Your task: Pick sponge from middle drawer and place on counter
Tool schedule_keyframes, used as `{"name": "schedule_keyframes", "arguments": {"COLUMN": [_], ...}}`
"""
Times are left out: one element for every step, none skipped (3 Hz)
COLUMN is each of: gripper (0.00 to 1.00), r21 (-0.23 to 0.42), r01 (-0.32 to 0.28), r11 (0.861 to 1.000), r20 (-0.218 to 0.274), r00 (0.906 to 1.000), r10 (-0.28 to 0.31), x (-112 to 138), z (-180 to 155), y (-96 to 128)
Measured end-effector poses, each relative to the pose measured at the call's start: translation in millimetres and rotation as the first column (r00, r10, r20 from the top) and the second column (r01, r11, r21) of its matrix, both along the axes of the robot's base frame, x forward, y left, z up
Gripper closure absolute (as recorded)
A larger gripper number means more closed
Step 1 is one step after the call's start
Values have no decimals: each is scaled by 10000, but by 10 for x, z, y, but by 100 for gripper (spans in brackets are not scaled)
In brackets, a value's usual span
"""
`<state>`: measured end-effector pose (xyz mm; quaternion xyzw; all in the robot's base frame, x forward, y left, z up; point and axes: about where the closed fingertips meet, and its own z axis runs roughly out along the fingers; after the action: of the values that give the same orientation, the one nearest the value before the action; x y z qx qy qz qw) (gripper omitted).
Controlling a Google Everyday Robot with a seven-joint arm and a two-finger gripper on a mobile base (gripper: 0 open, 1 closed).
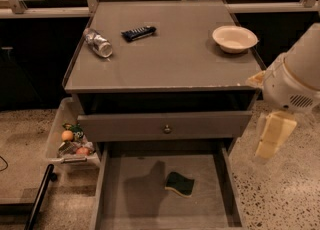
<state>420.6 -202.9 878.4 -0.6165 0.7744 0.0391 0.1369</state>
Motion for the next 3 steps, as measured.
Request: {"name": "schedule_keyframes", "arguments": {"gripper": [0,0,0], "r21": [457,601,603], "r01": [-592,-921,-917], "r11": [9972,9939,9940], "r20": [-189,-394,-395], "r00": [9980,9947,9948], "r10": [601,946,942], "x": [-130,-191,-190], "z": [-575,-1160,-1162], "y": [71,115,114]}}
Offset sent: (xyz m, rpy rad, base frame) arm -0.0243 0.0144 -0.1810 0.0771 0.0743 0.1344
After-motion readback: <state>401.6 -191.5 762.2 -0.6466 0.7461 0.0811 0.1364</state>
